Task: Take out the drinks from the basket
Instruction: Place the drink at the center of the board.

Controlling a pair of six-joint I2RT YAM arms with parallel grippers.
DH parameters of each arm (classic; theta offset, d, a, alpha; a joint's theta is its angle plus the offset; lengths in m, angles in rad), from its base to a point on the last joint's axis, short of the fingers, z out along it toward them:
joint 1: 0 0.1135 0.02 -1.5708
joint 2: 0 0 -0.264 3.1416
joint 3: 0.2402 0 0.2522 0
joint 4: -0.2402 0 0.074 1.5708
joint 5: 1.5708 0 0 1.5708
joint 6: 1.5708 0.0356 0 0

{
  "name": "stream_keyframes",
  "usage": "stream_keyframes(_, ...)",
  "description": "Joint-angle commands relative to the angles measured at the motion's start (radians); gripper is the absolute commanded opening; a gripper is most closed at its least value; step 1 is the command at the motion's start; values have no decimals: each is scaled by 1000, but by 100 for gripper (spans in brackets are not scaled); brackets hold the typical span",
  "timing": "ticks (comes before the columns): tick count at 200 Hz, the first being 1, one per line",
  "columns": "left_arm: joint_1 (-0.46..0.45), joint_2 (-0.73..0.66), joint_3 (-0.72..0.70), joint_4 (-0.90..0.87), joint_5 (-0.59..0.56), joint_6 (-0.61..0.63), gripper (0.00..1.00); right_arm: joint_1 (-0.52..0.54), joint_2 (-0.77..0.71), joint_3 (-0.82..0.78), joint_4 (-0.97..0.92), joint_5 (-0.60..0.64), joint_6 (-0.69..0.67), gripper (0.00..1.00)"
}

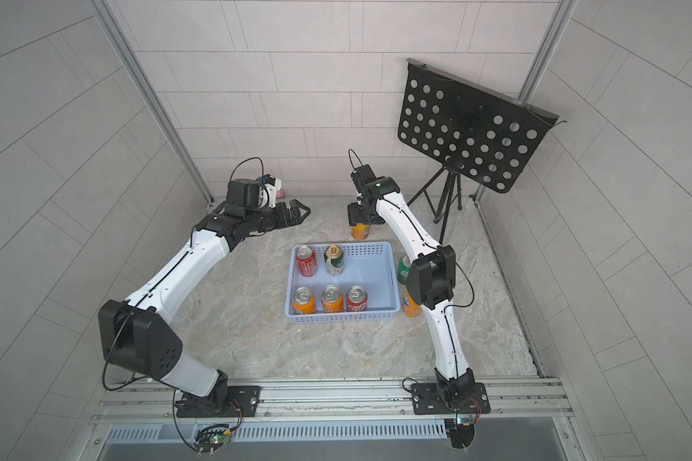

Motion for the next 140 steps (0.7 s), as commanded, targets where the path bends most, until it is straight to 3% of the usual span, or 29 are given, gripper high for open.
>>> stream_keyframes(1,20,20,-13,-14,-15,10,100,2,17,44,40,33,-10,25)
stream_keyframes(140,26,36,-13,-30,-35,0,100,17,120,61,13,78,-27,25)
